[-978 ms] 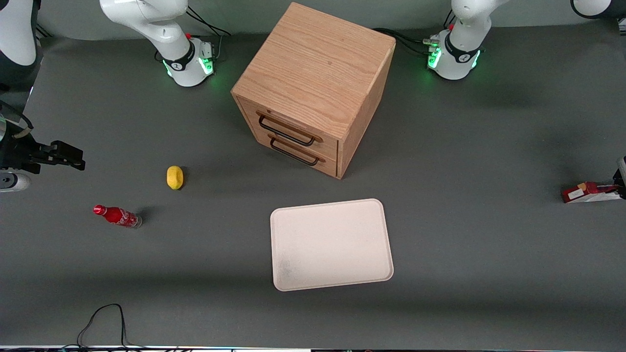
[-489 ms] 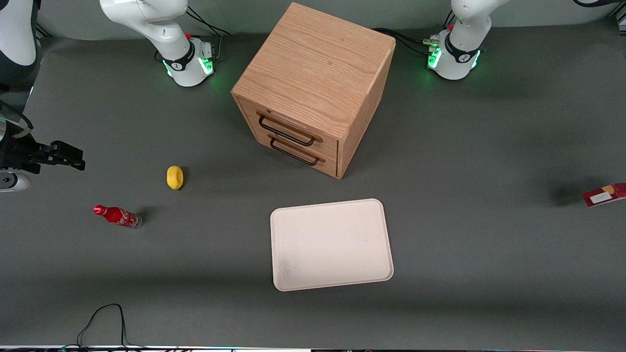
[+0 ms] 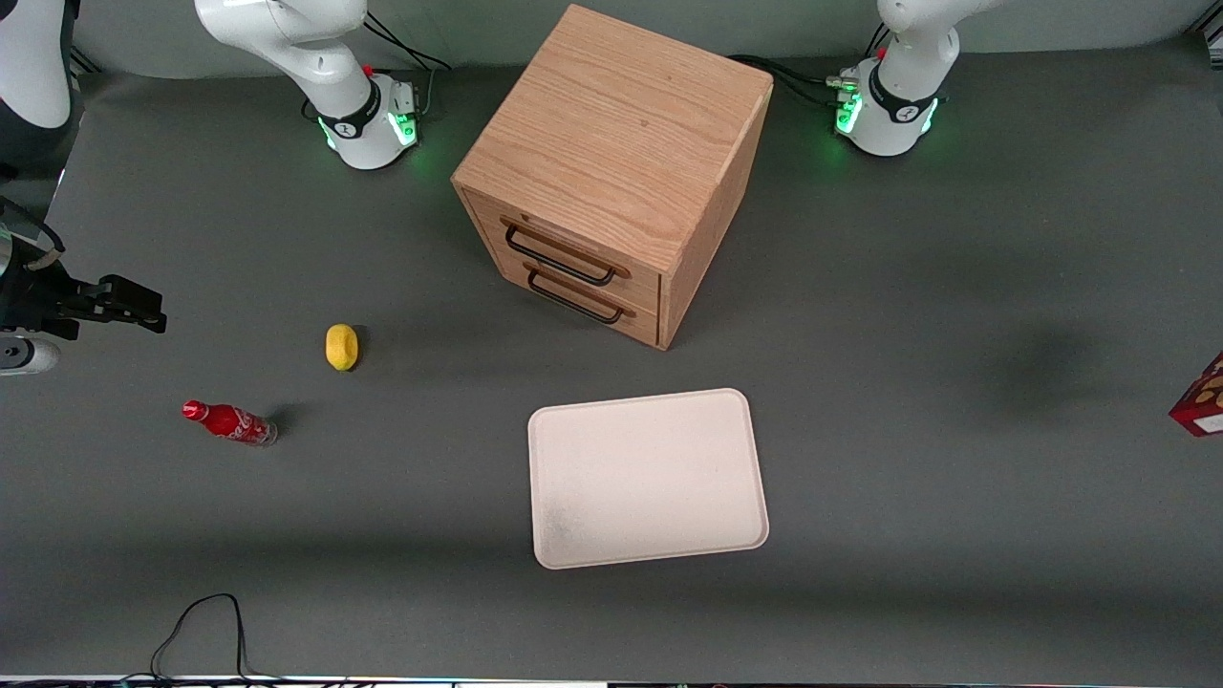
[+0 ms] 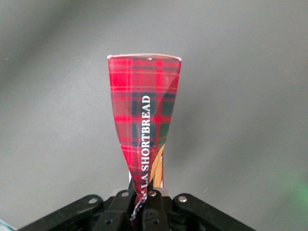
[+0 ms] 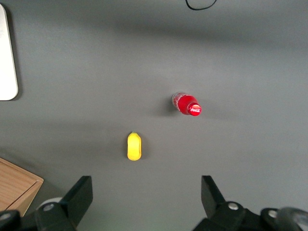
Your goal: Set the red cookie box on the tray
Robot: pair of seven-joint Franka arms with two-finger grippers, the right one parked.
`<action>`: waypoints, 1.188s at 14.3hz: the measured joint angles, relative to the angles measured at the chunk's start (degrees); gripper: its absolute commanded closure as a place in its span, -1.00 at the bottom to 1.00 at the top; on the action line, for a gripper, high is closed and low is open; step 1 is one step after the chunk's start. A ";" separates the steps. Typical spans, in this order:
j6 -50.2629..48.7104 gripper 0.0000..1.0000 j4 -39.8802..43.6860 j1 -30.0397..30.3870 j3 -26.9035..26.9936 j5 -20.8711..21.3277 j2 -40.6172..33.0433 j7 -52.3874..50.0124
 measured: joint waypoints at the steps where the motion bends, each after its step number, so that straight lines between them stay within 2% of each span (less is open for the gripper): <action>1: -1.21 1.00 0.12 -1.35 -0.05 0.01 -0.62 -6.81; 7: -3.78 1.00 0.22 -11.46 -0.27 0.14 -3.18 -38.53; 11: -4.18 1.00 -0.01 -20.65 -0.59 0.15 -3.16 -58.16; 14: -3.50 1.00 -0.12 -28.94 -0.84 0.09 -1.14 -68.27; 17: 3.71 1.00 -0.08 -35.55 -2.22 0.03 3.74 -77.88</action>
